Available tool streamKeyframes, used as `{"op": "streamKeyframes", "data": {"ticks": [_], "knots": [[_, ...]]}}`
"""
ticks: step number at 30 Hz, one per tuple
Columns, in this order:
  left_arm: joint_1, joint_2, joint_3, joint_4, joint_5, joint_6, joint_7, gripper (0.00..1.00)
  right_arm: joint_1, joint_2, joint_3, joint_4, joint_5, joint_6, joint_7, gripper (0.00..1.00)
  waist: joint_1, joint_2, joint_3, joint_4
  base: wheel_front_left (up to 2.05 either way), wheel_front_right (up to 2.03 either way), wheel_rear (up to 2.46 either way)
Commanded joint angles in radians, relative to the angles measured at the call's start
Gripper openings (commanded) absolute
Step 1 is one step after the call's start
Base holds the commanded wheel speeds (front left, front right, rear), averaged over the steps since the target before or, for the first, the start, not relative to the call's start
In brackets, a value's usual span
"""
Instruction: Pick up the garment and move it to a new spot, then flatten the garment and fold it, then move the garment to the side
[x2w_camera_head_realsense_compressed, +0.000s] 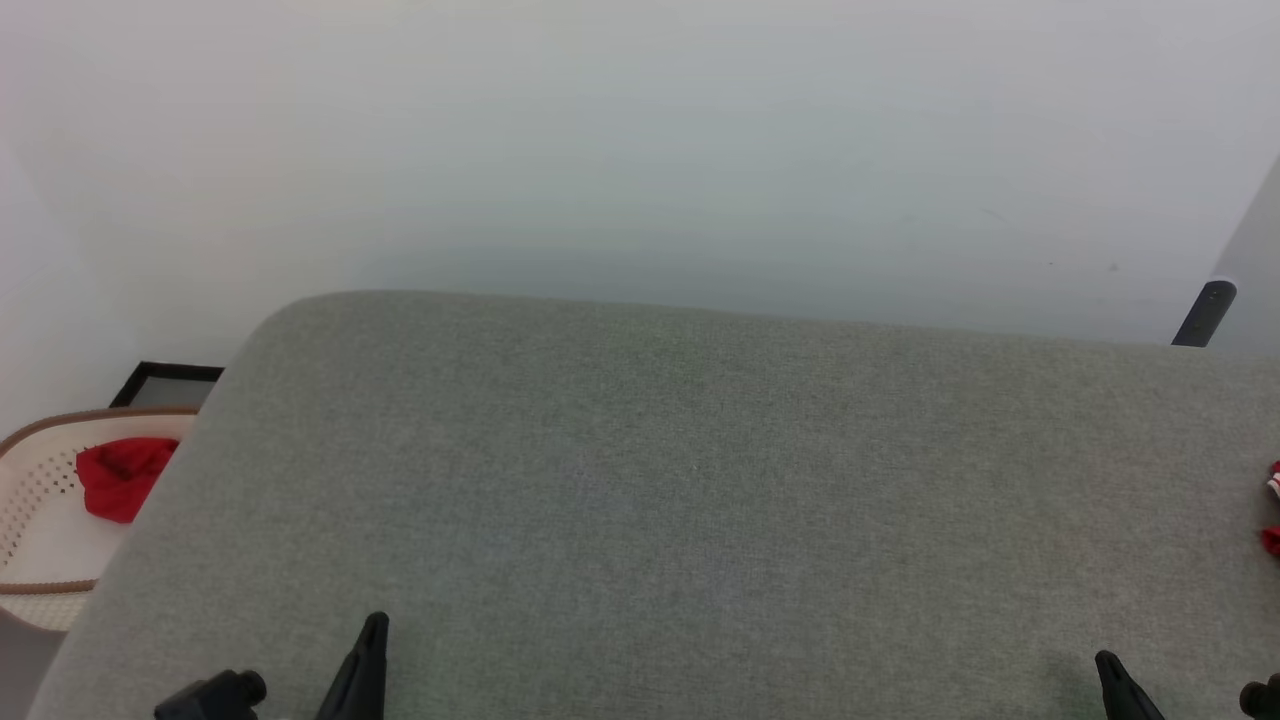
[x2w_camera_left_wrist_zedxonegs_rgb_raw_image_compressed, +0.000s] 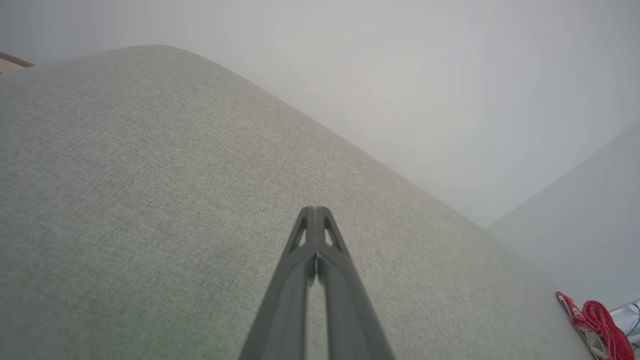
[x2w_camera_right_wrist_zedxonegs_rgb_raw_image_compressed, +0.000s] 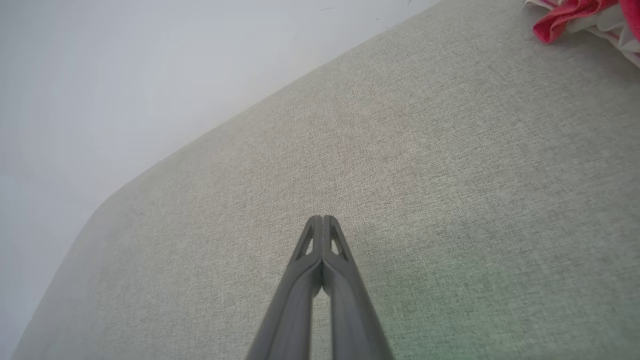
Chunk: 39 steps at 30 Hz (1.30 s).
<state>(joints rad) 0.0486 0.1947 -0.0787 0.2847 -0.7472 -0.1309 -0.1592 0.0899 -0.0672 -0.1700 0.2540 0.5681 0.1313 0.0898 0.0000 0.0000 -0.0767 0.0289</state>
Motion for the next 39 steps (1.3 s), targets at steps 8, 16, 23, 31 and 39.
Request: {"op": "streamKeyframes", "data": {"ticks": [8,16,23,31,39], "knots": [[-0.044,-0.013,0.033,-0.019,-0.12,0.0,0.035,0.0,-0.048,-0.001,0.009,-0.015,0.148,0.0,0.004,0.0,0.0,0.0,0.007,-0.002,0.0,0.0,0.0],[-0.057,-0.027,0.05,-0.022,-0.2,0.0,0.061,0.0,-0.065,0.001,0.014,-0.015,0.245,0.0,0.006,0.0,0.0,0.0,0.012,-0.004,0.0,0.0,0.0],[-0.069,-0.04,0.067,-0.024,-0.275,0.0,0.085,0.0,-0.081,0.003,0.019,-0.015,0.336,0.0,0.008,0.0,0.0,0.0,0.017,-0.006,0.0,0.0,0.0],[-0.082,-0.054,0.084,-0.027,-0.355,0.0,0.111,0.0,-0.099,0.004,0.024,-0.015,0.43,0.0,0.01,0.0,0.0,0.0,0.024,-0.009,0.0,0.0,0.0],[-0.094,-0.068,0.101,-0.03,-0.429,0.0,0.134,0.0,-0.114,0.006,0.029,-0.014,0.521,0.0,0.013,0.0,0.0,0.0,0.03,-0.011,0.0,0.0,0.0]]}}
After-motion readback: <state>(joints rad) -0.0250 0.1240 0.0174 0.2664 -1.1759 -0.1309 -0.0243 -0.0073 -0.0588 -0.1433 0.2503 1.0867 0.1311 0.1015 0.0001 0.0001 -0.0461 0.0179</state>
